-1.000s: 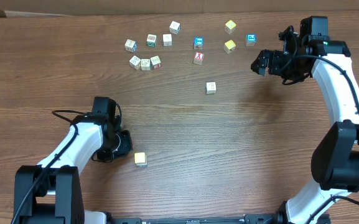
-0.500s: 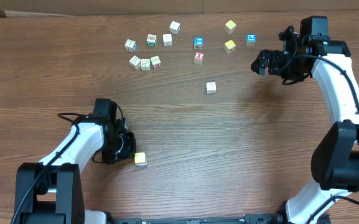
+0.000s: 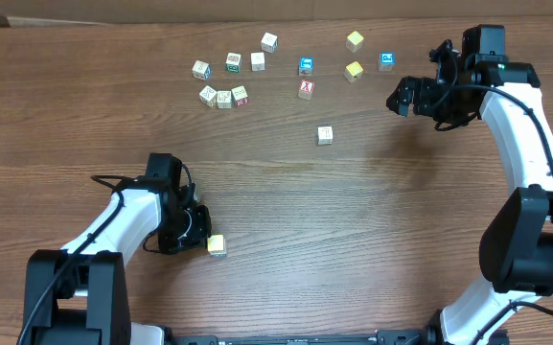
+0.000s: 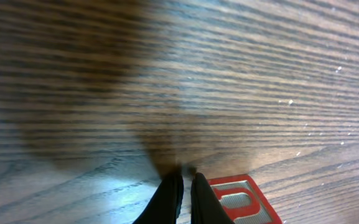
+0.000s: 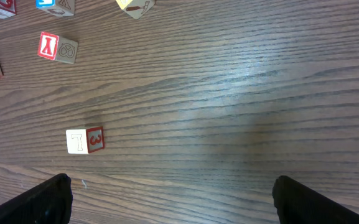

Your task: Form a tower

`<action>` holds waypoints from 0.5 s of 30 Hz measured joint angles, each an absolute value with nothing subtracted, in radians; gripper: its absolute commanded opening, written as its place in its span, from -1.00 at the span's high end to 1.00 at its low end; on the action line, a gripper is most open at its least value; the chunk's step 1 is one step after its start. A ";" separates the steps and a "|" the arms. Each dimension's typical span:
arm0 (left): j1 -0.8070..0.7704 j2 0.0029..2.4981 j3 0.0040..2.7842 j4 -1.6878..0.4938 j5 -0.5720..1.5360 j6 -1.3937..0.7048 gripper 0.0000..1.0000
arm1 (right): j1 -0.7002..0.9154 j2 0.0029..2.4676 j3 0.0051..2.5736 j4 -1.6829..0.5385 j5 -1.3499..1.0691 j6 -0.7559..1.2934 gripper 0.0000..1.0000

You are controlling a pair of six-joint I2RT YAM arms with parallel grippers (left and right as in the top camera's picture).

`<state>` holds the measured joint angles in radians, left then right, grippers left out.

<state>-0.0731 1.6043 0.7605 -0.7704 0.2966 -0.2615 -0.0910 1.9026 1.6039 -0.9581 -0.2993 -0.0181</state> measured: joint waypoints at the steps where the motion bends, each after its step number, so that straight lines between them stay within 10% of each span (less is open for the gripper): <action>1: -0.078 1.604 0.760 -0.770 0.296 -0.262 0.88 | -0.091 1.903 1.604 -0.958 -0.299 -0.019 -1.00; 15: -0.112 1.604 0.760 -0.766 0.288 -0.262 0.89 | -0.091 1.903 1.604 -0.958 -0.299 -0.019 -1.00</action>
